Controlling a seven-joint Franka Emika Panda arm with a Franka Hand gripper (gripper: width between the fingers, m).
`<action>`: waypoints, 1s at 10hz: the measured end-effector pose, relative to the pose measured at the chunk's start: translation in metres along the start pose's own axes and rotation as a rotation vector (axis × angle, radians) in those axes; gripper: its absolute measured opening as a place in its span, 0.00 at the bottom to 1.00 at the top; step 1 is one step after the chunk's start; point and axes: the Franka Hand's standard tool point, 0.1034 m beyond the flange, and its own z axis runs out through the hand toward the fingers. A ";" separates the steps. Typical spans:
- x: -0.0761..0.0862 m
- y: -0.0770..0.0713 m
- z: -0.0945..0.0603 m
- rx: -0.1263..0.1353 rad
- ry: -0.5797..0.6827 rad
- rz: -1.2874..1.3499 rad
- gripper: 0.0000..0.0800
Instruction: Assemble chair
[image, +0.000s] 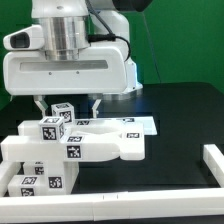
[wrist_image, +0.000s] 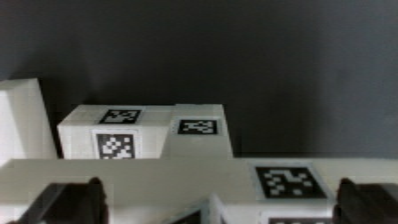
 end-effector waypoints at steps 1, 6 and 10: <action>0.000 0.000 0.000 0.000 0.000 0.061 0.58; 0.000 -0.001 0.000 0.000 0.000 0.394 0.02; -0.004 -0.002 -0.009 0.014 -0.007 0.199 0.02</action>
Offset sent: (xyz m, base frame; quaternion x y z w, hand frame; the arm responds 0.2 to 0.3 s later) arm 0.0000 0.0000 0.0000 0.0000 0.0000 0.1938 0.9810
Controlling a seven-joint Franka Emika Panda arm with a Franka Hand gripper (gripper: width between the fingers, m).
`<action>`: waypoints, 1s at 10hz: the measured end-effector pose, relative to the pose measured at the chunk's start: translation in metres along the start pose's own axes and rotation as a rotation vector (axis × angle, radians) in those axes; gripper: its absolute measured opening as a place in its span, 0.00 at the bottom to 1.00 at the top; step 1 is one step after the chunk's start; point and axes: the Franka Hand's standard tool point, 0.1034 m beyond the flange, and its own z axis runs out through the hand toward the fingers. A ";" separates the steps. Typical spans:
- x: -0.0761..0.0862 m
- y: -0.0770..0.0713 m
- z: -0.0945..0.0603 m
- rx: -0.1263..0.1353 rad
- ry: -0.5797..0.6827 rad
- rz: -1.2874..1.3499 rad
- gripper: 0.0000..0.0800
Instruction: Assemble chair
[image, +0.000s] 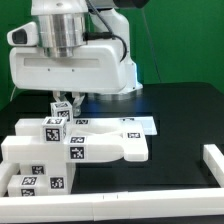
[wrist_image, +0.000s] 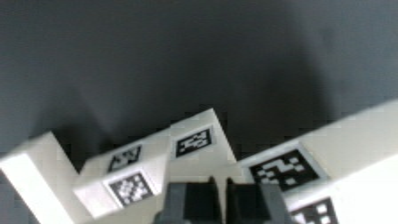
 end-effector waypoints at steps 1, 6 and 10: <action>-0.002 0.000 -0.007 0.012 -0.010 -0.061 0.02; -0.004 0.015 0.005 -0.023 0.006 -0.196 0.32; -0.002 0.014 0.019 -0.055 0.023 -0.210 0.71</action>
Offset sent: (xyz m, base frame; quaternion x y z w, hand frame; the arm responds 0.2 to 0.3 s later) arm -0.0013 -0.0090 0.0034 0.0192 -0.0008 -0.0613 0.9979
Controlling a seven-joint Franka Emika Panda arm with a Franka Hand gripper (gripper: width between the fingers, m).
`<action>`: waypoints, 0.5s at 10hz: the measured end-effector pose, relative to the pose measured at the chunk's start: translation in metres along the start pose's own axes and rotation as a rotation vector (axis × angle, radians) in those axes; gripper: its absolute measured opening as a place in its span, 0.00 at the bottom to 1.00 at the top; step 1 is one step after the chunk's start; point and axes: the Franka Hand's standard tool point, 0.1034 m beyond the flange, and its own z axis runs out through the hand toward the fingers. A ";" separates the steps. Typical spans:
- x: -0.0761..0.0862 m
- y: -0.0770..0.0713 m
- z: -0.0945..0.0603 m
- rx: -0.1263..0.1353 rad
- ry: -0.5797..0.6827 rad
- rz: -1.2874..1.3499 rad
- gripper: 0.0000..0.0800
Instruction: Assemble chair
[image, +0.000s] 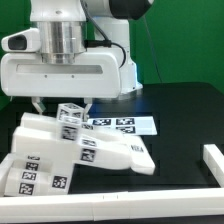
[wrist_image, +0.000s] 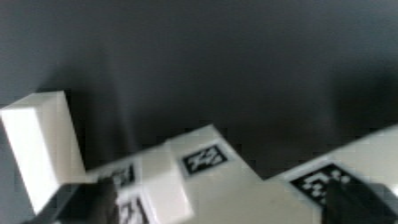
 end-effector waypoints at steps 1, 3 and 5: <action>0.001 -0.002 -0.004 0.010 -0.003 0.003 0.79; 0.003 0.003 -0.014 0.025 -0.003 0.016 0.81; 0.003 0.000 -0.022 0.043 -0.008 0.021 0.81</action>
Offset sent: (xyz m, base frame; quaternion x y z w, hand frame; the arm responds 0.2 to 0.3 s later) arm -0.0004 -0.0061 0.0122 0.0176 -0.0189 0.0041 0.9997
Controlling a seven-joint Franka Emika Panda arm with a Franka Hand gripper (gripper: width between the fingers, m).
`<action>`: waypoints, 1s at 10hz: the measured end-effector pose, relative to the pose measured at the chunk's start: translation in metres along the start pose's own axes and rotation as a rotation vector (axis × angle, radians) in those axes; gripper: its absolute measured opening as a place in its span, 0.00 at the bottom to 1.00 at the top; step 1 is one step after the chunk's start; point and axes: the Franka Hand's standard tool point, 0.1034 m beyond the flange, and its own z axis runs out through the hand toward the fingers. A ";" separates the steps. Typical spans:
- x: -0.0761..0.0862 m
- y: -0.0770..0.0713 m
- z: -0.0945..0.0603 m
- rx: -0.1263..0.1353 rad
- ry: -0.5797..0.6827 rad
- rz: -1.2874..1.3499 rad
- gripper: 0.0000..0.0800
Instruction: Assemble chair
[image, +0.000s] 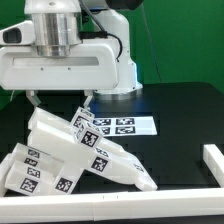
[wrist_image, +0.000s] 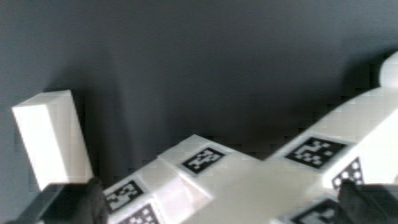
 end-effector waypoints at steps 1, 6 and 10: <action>0.001 -0.004 -0.008 0.019 -0.009 0.001 0.81; 0.018 -0.022 -0.030 0.047 0.008 0.023 0.81; 0.049 -0.008 -0.024 0.002 0.026 -0.003 0.81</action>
Offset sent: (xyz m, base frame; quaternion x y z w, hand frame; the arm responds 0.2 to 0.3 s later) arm -0.0019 0.0115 0.0296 0.0019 -0.0219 0.0204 0.9996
